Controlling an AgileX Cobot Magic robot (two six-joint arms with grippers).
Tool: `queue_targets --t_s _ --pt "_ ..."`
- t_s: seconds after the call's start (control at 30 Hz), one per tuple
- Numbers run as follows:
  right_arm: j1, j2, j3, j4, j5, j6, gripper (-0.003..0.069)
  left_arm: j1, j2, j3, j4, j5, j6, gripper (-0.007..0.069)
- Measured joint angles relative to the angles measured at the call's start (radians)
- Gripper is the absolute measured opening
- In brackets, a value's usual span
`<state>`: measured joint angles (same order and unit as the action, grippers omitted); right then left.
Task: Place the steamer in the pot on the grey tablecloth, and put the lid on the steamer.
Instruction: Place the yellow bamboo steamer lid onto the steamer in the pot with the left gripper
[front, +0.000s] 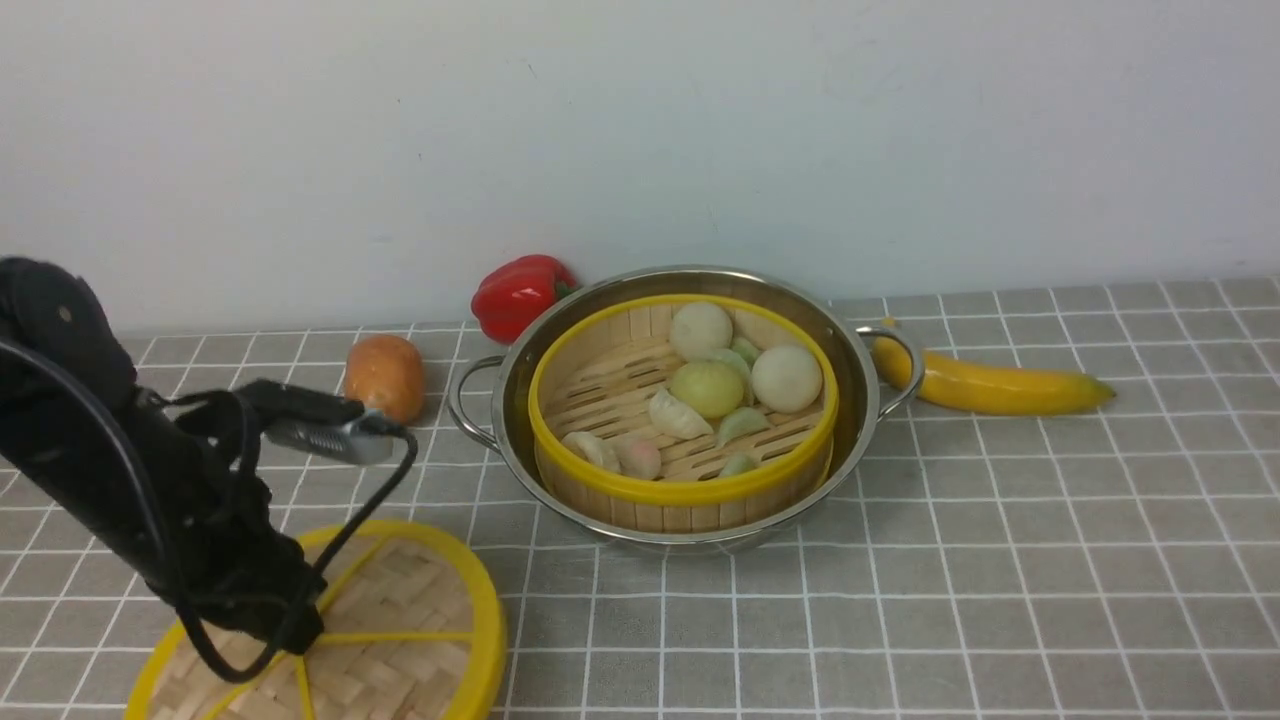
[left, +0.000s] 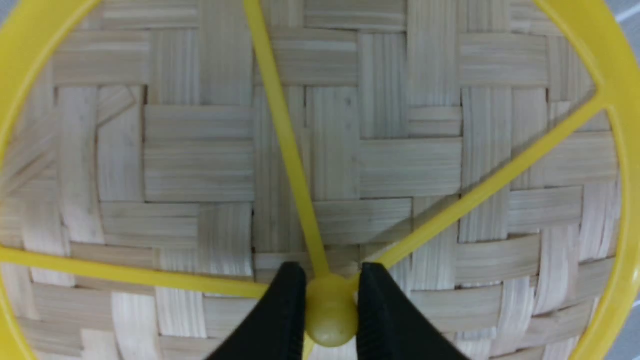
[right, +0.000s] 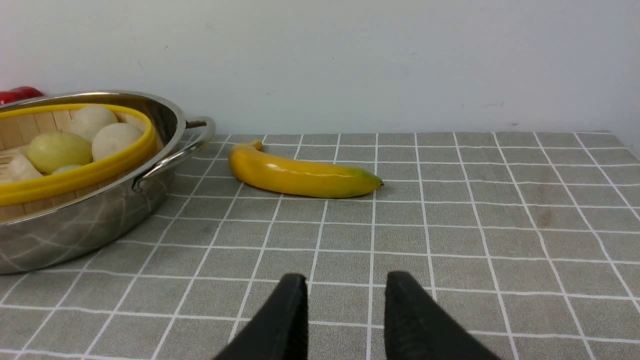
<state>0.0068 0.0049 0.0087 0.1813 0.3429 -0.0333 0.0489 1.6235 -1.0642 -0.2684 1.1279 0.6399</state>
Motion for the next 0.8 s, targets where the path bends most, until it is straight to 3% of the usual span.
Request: queue_targets --t_s 0.37,0.8 --pt "0.000 0.000 0.000 0.001 0.000 0.000 0.0240 -0.007 -0.006 -0.241 0.042 0.077 -0.105 0.0123" --pt "0.000 0.000 0.000 0.001 0.000 0.000 0.0240 -0.254 0.075 -0.428 0.249 0.097 -0.162 0.0123"
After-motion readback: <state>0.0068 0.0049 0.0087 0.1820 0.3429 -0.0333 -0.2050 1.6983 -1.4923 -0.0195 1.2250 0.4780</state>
